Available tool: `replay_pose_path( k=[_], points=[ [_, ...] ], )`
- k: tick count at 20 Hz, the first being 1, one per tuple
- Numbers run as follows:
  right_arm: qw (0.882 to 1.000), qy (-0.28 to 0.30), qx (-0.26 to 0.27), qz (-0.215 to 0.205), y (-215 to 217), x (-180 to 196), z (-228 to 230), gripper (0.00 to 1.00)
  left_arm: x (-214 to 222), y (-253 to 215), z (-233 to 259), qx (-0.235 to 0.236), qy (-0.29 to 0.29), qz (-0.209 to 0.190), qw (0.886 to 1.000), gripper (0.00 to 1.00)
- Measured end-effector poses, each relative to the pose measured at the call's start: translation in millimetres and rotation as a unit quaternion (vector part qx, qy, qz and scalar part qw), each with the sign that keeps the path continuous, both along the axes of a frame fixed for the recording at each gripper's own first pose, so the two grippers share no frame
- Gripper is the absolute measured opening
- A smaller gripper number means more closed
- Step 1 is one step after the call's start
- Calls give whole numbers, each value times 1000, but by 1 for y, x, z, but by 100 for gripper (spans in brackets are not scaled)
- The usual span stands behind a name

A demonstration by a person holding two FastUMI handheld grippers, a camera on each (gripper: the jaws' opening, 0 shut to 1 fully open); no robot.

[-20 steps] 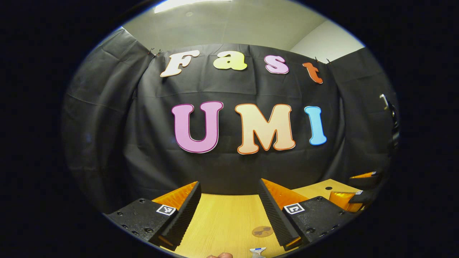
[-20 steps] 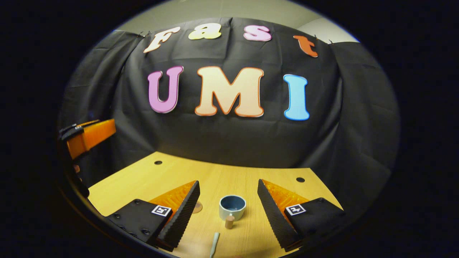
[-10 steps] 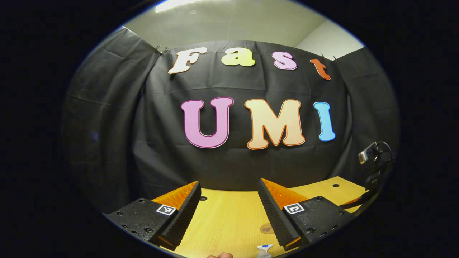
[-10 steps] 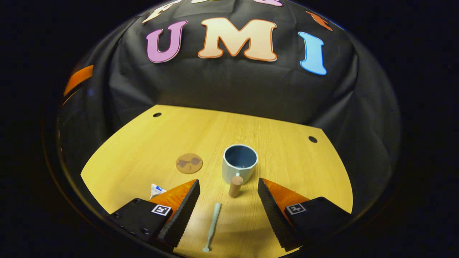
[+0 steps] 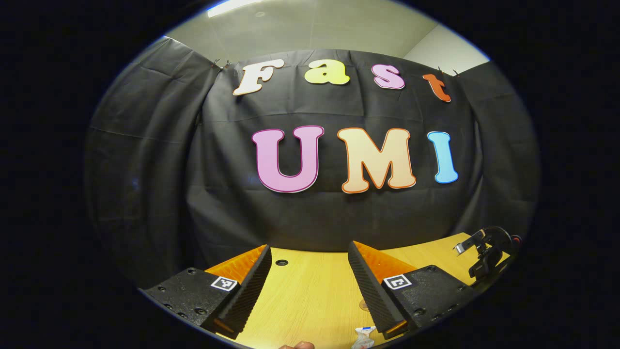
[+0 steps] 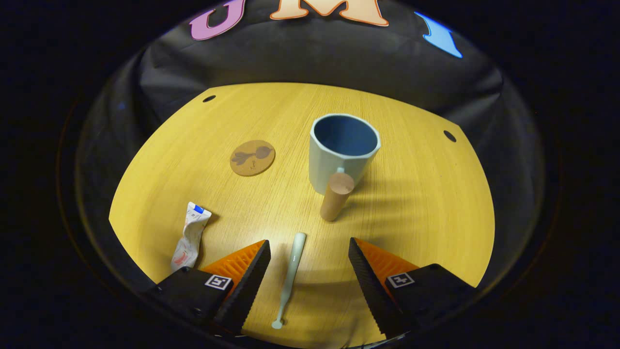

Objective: Put the toothbrush and toothpaste on the desktop into the cup, then pick up the cup and place it on the coaster on the desktop.

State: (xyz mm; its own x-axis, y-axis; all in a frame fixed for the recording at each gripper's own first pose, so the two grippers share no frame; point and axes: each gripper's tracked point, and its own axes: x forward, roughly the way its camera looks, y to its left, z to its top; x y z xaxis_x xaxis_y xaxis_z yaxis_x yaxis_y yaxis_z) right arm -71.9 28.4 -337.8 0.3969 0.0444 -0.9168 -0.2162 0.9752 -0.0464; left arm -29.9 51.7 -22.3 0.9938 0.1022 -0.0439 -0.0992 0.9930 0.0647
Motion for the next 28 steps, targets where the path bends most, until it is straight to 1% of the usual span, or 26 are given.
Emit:
replay_pose_path(
  k=[3,7,9,12,14,15,16,17,18,19,20,21,22,23,24,27,28],
  points=[
    [1000,24,-12,7,-1,-1,-13,100,1,0,-5,-6,8,1,1000,93],
    [997,68,-28,14,-2,-14,-31,100,0,3,-13,-5,17,3,1000,93],
    [996,90,-19,22,4,-20,-35,100,1,4,-16,-6,20,2,1000,93],
    [995,101,-12,18,7,-21,-37,84,3,5,-23,-11,27,0,1000,93],
    [994,111,-11,15,7,-20,-37,84,4,5,-26,-12,33,-3,999,93],
    [993,117,-14,19,7,-21,-37,84,5,5,-27,-11,34,-4,999,93],
    [992,122,-15,22,7,-21,-37,82,5,6,-28,-9,35,-6,999,93],
    [991,127,-16,27,8,-22,-37,83,6,5,-29,-8,36,-8,999,94],
    [991,131,-16,30,9,-23,-38,72,7,4,-32,-8,38,-11,999,93],
    [991,132,-16,32,10,-22,-36,65,7,2,-34,-9,40,-15,999,93],
    [991,132,-15,36,11,-24,-37,48,9,-1,-36,-9,43,-19,999,93],
    [990,133,-12,37,12,-23,-38,43,10,-4,-39,-8,46,-22,999,93],
    [990,133,-11,37,14,-25,-36,24,10,-4,-41,-8,47,-24,999,93],
    [991,131,-6,40,13,-26,-33,21,11,-7,-44,-8,50,-28,998,93],
    [991,130,-3,36,13,-25,-35,9,11,-10,-49,-7,54,-33,998,93],
    [991,127,1,39,14,-24,-35,10,10,-21,-67,-10,78,-50,996,92],
    [991,125,2,40,14,-25,-36,9,8,-25,-76,-13,89,-56,994,94]
  ],
)
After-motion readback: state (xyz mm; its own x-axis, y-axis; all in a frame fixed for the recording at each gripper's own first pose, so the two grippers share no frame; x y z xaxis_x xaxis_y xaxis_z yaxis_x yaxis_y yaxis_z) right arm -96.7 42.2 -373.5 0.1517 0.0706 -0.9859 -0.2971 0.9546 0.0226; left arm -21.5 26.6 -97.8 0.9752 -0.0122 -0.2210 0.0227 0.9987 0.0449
